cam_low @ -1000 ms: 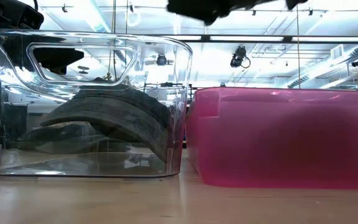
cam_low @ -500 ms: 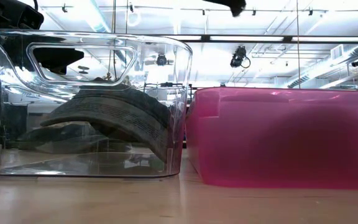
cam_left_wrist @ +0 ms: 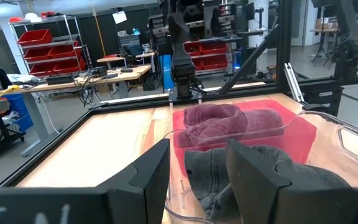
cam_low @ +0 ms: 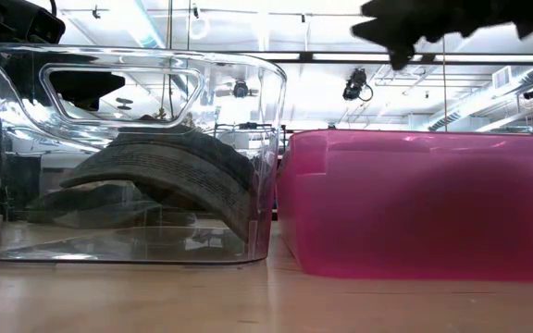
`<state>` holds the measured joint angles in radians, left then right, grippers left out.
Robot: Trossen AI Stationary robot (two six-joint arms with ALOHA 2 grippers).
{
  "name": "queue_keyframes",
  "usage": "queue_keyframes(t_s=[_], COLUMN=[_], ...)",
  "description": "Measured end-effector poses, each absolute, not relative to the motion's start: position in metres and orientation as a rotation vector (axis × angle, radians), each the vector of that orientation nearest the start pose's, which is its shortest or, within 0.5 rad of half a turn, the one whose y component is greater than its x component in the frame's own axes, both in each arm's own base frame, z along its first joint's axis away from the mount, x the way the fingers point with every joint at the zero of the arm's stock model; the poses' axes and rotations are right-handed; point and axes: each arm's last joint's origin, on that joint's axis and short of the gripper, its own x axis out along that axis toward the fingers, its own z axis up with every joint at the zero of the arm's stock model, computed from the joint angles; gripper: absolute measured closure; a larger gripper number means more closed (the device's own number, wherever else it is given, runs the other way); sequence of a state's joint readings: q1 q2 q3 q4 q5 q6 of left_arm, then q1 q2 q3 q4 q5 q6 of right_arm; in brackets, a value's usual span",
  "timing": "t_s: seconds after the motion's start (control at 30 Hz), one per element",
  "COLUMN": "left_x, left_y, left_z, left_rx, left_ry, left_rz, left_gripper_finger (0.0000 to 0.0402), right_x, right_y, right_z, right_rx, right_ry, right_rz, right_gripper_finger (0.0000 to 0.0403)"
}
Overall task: Pick & Place hat
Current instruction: Put the top right black cap into the transparent bin
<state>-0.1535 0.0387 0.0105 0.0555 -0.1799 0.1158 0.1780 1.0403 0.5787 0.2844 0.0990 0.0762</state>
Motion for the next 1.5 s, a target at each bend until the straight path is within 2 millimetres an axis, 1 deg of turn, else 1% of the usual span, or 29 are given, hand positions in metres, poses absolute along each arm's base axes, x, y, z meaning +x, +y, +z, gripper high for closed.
queue_keyframes(t_s=[0.23,0.4,0.57,0.97,1.33,1.5], left_x=[0.099,0.099,0.099,0.099,0.099,0.099], left_y=[-0.010,-0.010,-0.010,-0.010,-0.010,-0.010], left_z=[0.169,0.169,0.169,0.169,0.169,0.169], left_rx=[0.111,0.111,0.112,0.112,0.112,0.111], left_ry=[-0.025,-0.025,-0.025,-0.025,-0.025,-0.025], left_rz=[0.028,0.027,0.028,0.027,0.028,0.027], left_gripper_finger=[0.0241,0.0241,0.0241,0.0241,0.0241,0.0241], right_x=[0.179,0.155,0.143,0.121,0.102,0.096], right_y=[0.032,0.028,0.025,0.015,0.010,0.010], right_z=[0.243,0.230,0.221,0.223,0.230,0.231], right_rx=[0.186,0.243,0.239,0.211,0.182,0.183], right_ry=[-0.024,-0.117,-0.115,-0.127,-0.211,-0.242], right_rz=[0.163,0.186,0.201,0.153,0.128,0.133], right_gripper_finger=[0.0243,0.0243,0.0243,0.0243,0.0243,0.0243])
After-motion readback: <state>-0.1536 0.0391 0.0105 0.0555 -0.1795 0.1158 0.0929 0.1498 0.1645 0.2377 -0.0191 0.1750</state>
